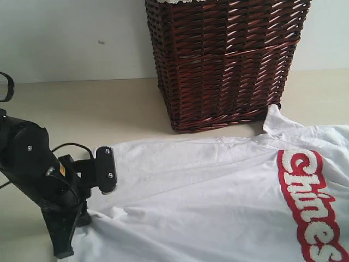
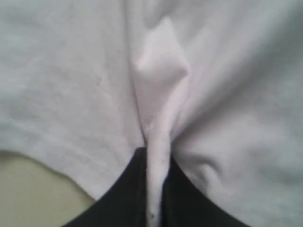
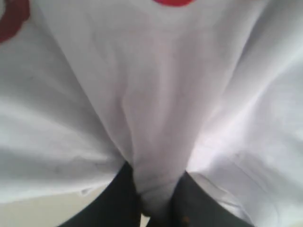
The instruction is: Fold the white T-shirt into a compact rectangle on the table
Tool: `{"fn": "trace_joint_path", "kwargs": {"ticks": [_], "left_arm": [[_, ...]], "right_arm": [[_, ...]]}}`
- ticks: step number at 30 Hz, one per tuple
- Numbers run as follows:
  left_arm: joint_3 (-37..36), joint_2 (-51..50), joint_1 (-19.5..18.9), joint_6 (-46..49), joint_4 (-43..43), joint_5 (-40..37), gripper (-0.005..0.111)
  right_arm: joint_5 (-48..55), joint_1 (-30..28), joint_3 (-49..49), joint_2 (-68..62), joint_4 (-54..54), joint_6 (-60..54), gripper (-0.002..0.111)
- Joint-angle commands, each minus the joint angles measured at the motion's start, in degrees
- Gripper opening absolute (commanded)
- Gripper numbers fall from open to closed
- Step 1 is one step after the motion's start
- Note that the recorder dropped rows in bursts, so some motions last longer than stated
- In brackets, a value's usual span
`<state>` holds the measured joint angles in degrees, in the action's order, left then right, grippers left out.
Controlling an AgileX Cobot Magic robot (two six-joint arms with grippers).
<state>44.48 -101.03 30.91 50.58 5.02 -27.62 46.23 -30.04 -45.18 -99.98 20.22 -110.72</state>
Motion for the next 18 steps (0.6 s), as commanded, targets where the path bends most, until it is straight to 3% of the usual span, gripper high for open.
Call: {"fn": "trace_joint_path", "kwargs": {"ticks": [1,4,7,14,18], "left_arm": [[1.24,7.20,-0.26,-19.52,-23.46,-5.88,0.000],[3.50,13.11,-0.26,-32.19,-40.39,-15.59,0.000],[5.26,19.62,-0.26,-36.54,-50.60,-21.83,0.000],[12.06,31.74,-0.15,-31.12,-51.26,-26.65,0.000],[15.63,38.82,-0.15,-26.67,-50.50,-26.43,0.000]], "right_arm": [[7.16,0.06,-1.36,13.17,-1.16,0.37,0.000],[14.65,0.06,-4.40,23.34,-1.26,0.49,0.000],[16.54,0.06,-7.79,33.59,0.26,0.26,0.000],[16.24,0.06,-12.59,47.81,15.19,0.26,0.000],[17.39,0.06,-14.55,52.50,16.79,3.29,0.000]]}}
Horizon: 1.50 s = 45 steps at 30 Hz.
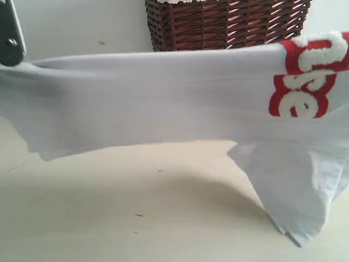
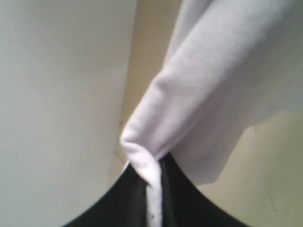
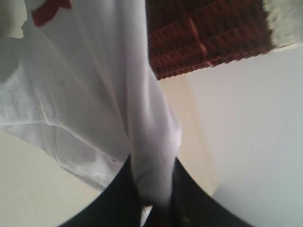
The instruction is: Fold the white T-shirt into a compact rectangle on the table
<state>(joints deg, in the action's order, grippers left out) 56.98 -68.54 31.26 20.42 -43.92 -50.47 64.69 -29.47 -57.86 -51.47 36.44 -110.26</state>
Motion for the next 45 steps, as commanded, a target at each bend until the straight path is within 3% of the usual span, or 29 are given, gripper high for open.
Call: {"fn": "trace_joint_path", "kwargs": {"ticks": [1,6,13,19,21,25,40,45], "left_arm": [[4.03,8.16,-0.51,3.49,-1.08,-3.69,0.000],[5.12,17.04,-0.51,3.49,1.88,-4.33,0.000],[5.12,27.65,-0.51,5.53,5.34,-8.39,0.000],[5.12,33.84,-0.51,8.85,21.22,-10.37,0.000],[5.12,35.32,-0.51,10.07,30.23,-11.24,0.000],[5.00,35.80,-0.51,10.07,37.43,-17.33,0.000],[4.79,41.38,-0.51,9.16,41.83,-19.49,0.000],[-0.47,42.79,-0.51,8.60,43.33,-19.49,0.000]], "right_arm": [[-0.35,-0.51,-2.01,4.81,0.56,4.62,0.000],[5.27,-0.51,-2.06,9.88,0.56,7.25,0.000],[5.27,-0.51,-2.06,19.34,1.30,9.75,0.000],[5.27,-0.51,-2.06,28.22,0.80,14.07,0.000],[5.27,-0.51,-1.93,30.65,0.92,21.18,0.000],[5.27,-0.51,-0.56,31.61,0.12,31.39,0.000],[5.27,-0.51,0.87,36.92,2.91,40.29,0.000],[5.27,-0.51,1.10,39.35,2.91,43.87,0.000]]}}
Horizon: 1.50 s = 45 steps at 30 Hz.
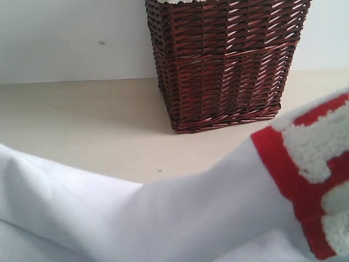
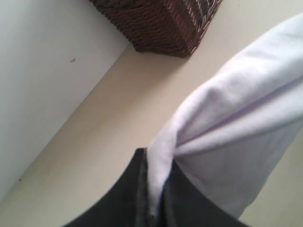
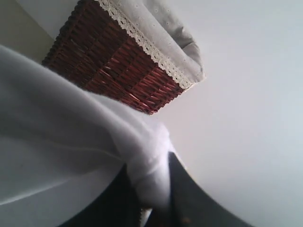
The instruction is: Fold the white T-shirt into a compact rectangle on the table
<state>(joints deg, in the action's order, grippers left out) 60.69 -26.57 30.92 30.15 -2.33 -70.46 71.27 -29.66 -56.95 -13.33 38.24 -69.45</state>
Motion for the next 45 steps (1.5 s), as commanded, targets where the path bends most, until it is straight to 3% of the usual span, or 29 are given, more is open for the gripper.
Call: {"fn": "trace_joint_path", "kwargs": {"ticks": [1,6,12,19,27,34,37,42,45], "left_arm": [[-6.33,0.70,-0.17,-1.98,2.33,0.50,0.000],[-18.82,-1.09,-0.17,-1.61,3.32,1.31,0.000],[-26.35,-8.55,-0.17,-0.19,3.06,13.71,0.000],[-28.13,-22.44,-0.17,2.70,3.06,22.16,0.000],[-28.13,-33.06,-0.17,2.87,2.93,37.12,0.000],[-28.13,-38.85,-0.27,-0.37,2.93,44.30,0.000],[-28.13,-40.45,-1.98,-4.23,2.93,46.87,0.000],[-28.13,-42.92,-8.34,-9.79,2.84,53.71,0.000],[-28.13,-44.56,-11.73,-9.39,2.84,53.96,0.000]], "right_arm": [[-1.30,-0.32,0.79,1.21,1.11,3.52,0.000],[-1.30,-0.32,9.27,1.11,0.29,1.53,0.000],[-1.30,-0.32,21.56,-1.07,1.03,-18.06,0.000],[-8.30,-0.32,29.64,-7.63,1.94,-19.39,0.000],[-19.39,-0.32,31.02,-16.74,9.80,-26.35,0.000],[-22.20,-0.32,31.02,-26.54,12.78,-26.87,0.000],[-26.28,-0.32,31.02,-31.19,12.78,-26.87,0.000],[-37.20,-0.32,31.02,-37.88,14.23,-26.87,0.000],[-41.40,-0.32,31.02,-40.91,14.98,-26.87,0.000]]}}
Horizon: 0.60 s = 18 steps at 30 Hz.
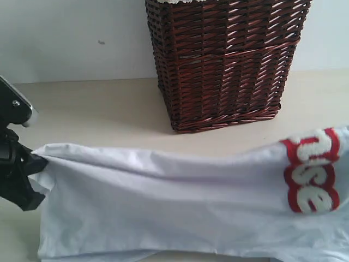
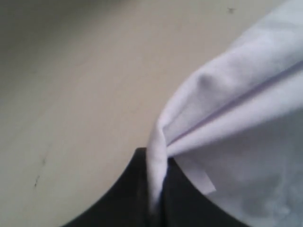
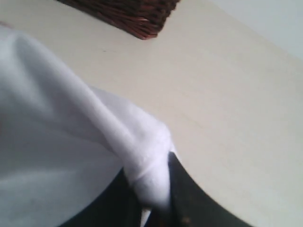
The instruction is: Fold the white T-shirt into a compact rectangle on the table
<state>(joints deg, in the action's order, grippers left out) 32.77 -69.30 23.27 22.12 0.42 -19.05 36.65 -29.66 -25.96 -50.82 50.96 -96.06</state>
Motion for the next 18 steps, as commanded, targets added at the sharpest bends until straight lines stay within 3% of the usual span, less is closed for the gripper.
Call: {"fn": "trace_joint_path", "kwargs": {"ticks": [1,6,11,14,18], "left_arm": [[-0.21,-2.49,-4.90,-1.35,0.09,2.21,0.000],[-0.21,-5.29,-5.69,0.45,0.05,3.46,0.000],[-0.21,-7.31,-5.69,1.65,0.05,12.74,0.001],[-0.21,-8.83,-5.69,1.65,0.05,21.60,0.016],[1.02,-11.01,-5.69,2.04,0.05,26.88,0.053]], "right_arm": [[-6.91,-0.32,0.03,-4.13,2.26,-1.10,0.000],[-4.97,-0.32,0.03,-7.41,6.07,-9.43,0.000],[-4.97,-0.32,0.03,-10.83,15.28,-16.65,0.004],[-5.11,-0.32,0.03,-12.38,20.59,-19.69,0.018],[-5.52,-0.32,0.03,-13.81,29.63,-22.85,0.046]]}}
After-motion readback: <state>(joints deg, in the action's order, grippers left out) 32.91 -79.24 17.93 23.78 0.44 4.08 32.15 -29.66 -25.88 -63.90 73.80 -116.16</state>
